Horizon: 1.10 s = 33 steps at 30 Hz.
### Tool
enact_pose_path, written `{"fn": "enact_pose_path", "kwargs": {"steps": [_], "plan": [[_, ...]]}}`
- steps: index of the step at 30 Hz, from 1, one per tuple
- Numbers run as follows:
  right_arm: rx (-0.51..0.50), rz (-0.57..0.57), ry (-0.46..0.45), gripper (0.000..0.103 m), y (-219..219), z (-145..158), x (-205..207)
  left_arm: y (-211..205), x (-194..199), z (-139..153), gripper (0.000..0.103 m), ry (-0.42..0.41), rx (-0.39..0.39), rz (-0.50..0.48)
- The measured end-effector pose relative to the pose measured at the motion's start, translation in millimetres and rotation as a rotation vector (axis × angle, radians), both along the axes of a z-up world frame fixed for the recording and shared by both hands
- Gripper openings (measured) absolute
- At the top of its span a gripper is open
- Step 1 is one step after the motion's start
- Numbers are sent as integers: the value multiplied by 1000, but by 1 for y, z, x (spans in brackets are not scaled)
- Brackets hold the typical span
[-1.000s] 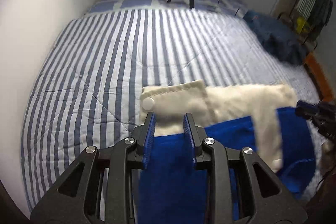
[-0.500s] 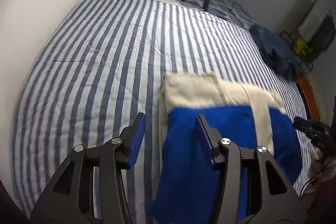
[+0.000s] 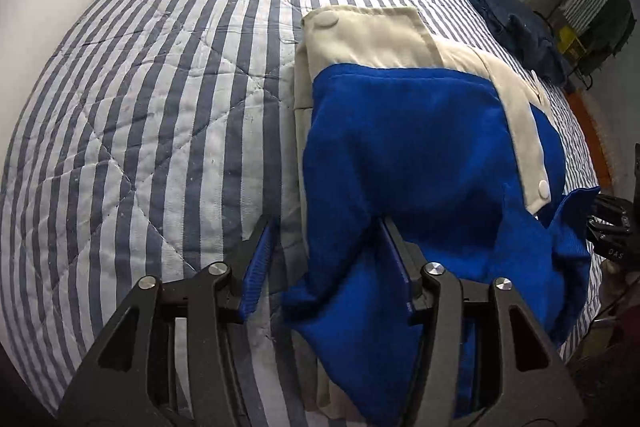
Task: Fold large clothes
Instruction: 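Tuck the blue edge under with both grippers and release the bundle, then grasp the folded blue bundle with the left gripper while the right grasps it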
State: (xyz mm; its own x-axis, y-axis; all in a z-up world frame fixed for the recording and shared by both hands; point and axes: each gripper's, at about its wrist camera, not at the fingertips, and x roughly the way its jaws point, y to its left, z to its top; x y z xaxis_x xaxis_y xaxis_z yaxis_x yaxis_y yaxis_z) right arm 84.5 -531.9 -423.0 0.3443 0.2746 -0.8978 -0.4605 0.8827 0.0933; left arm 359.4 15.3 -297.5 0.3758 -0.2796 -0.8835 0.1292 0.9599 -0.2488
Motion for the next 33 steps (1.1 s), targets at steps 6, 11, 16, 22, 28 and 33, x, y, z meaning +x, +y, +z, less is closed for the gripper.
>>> {"fn": "enact_pose_path", "kwargs": {"steps": [6, 11, 16, 22, 28, 33], "plan": [[40, 0, -24, 26, -10, 23, -4, 22, -10, 18, 59, 38, -137, 50], [160, -69, -67, 74, -46, 38, -7, 59, -7, 15, 77, 118, -385, 134], [308, -183, 55, 74, -81, 22, 10, 88, 1, -11, 77, 224, -581, 216], [454, -213, 217, 74, -97, -6, 21, 89, 2, -26, 77, 264, -651, 178], [574, -210, 263, 75, -111, -11, 29, 75, 17, -34, 75, 272, -666, 151], [645, -197, 296, 74, -114, -16, 35, 58, 19, -33, 72, 263, -652, 117]]}}
